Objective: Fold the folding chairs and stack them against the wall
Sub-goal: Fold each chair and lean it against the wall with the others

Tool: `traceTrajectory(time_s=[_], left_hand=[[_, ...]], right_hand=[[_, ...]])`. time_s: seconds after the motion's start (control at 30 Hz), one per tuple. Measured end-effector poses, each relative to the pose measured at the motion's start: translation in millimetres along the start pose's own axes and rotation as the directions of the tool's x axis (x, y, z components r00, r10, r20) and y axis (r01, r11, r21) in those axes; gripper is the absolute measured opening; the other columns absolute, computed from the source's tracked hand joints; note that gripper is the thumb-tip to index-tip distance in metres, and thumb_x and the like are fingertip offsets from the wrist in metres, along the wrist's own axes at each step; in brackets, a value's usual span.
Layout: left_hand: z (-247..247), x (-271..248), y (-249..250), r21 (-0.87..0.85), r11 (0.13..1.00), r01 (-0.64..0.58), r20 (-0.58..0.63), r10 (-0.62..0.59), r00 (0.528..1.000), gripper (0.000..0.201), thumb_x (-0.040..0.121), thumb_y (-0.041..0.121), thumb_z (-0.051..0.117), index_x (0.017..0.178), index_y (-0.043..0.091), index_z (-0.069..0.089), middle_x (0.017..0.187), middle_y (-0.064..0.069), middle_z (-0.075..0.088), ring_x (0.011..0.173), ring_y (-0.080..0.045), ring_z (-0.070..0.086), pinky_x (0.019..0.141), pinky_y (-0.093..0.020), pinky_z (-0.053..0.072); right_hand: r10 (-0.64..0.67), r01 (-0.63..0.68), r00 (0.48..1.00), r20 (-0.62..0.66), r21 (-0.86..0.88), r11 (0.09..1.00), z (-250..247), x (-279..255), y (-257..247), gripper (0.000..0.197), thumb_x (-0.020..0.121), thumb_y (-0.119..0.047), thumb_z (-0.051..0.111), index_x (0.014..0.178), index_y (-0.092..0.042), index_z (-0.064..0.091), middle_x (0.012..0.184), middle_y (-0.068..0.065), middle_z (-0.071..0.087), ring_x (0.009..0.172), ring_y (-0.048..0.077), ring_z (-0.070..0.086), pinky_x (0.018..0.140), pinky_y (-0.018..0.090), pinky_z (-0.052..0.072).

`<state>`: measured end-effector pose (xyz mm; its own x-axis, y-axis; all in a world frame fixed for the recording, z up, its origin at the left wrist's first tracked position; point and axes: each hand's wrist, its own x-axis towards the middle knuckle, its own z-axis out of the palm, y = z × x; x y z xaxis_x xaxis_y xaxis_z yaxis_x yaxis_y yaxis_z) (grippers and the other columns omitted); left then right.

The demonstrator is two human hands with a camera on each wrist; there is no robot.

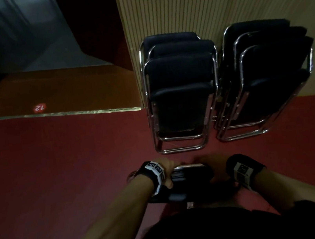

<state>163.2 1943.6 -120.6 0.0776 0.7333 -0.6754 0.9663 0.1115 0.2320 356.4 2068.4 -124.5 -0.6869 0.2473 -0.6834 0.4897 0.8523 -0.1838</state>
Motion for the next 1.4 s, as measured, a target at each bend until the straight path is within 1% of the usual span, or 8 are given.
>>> traceTrajectory(time_s=[0.13,0.4,0.57,0.63,0.83,0.93,1.1,1.4], left_hand=[[-27.3,26.7,-2.9,-0.023,0.999,0.045,0.045,-0.044,0.998,0.074,0.061,0.034,0.089,0.126,0.034,0.053,0.116,-0.001,0.069,0.103,-0.029,0.067,0.086,-0.044,0.059],[-95.4,60.9,10.6,0.028,0.999,0.023,0.115,-0.026,0.993,0.083,0.066,0.028,0.088,0.139,0.031,0.049,0.120,-0.004,0.069,0.105,-0.027,0.067,0.081,-0.040,0.059],[-116.5,75.0,9.8,0.100,0.993,0.058,0.143,-0.072,0.987,0.051,0.071,0.025,0.081,0.116,0.026,0.056,0.105,-0.006,0.072,0.094,-0.028,0.068,0.074,-0.032,0.056],[-122.8,89.5,6.6,0.070,0.996,0.053,0.150,-0.063,0.987,0.055,0.061,0.032,0.083,0.108,0.033,0.054,0.098,0.000,0.073,0.086,-0.026,0.070,0.074,-0.036,0.061],[-137.9,107.6,-25.5,0.064,0.998,0.004,0.170,-0.015,0.985,0.069,0.070,0.018,0.084,0.130,0.033,0.055,0.109,-0.001,0.073,0.095,-0.023,0.071,0.068,-0.029,0.057],[-145.0,119.7,-39.6,0.000,1.000,0.002,0.185,-0.002,0.983,0.079,0.067,0.020,0.089,0.136,0.033,0.053,0.116,-0.002,0.071,0.100,-0.025,0.069,0.077,-0.040,0.061],[-164.2,138.5,-72.3,-0.109,0.994,-0.022,0.149,0.038,0.988,0.076,0.067,0.024,0.088,0.135,0.033,0.055,0.124,0.000,0.067,0.110,-0.024,0.066,0.091,-0.040,0.057],[-173.9,153.9,-140.2,-0.131,0.991,0.039,-0.003,-0.040,0.999,0.073,0.073,0.045,0.078,0.135,0.029,0.043,0.125,-0.006,0.063,0.109,-0.030,0.063,0.085,-0.039,0.056]], right_hand=[[-0.088,0.089,0.996,0.023,-0.044,0.995,-42.4,12.9,28.7,0.059,0.071,-0.044,0.078,0.124,-0.033,0.056,0.121,-0.002,0.066,0.111,0.023,0.063,0.094,0.036,0.052],[-0.010,0.011,1.000,0.015,-0.034,0.999,-59.4,23.4,89.1,0.051,0.078,-0.043,0.078,0.118,-0.019,0.059,0.121,0.007,0.066,0.110,0.029,0.064,0.086,0.031,0.048],[-0.018,0.017,1.000,0.012,0.041,0.999,-73.4,32.9,102.8,0.050,0.076,-0.043,0.079,0.114,-0.018,0.060,0.119,0.006,0.067,0.109,0.028,0.064,0.088,0.032,0.049],[-0.016,0.015,1.000,0.017,0.059,0.998,-79.6,34.8,112.6,0.050,0.077,-0.042,0.079,0.116,-0.017,0.061,0.119,0.005,0.067,0.108,0.027,0.065,0.089,0.031,0.049],[-0.047,0.044,0.999,0.026,0.119,0.992,-95.9,62.6,110.8,0.059,0.074,-0.044,0.082,0.121,-0.015,0.062,0.120,0.006,0.068,0.108,0.026,0.065,0.091,0.033,0.053],[-0.028,0.021,0.998,0.057,0.117,0.993,-110.4,78.4,116.2,0.058,0.077,-0.042,0.081,0.124,-0.014,0.061,0.123,0.007,0.066,0.110,0.026,0.064,0.087,0.027,0.048],[0.032,-0.034,0.999,0.036,0.075,0.997,-140.8,100.2,121.1,0.047,0.071,-0.046,0.077,0.111,-0.025,0.063,0.114,0.001,0.069,0.104,0.025,0.066,0.083,0.027,0.049],[0.161,-0.159,0.986,-0.050,0.033,0.987,-203.8,160.1,107.3,0.050,0.070,-0.049,0.071,0.113,-0.030,0.057,0.116,0.000,0.067,0.108,0.026,0.065,0.091,0.034,0.050]])
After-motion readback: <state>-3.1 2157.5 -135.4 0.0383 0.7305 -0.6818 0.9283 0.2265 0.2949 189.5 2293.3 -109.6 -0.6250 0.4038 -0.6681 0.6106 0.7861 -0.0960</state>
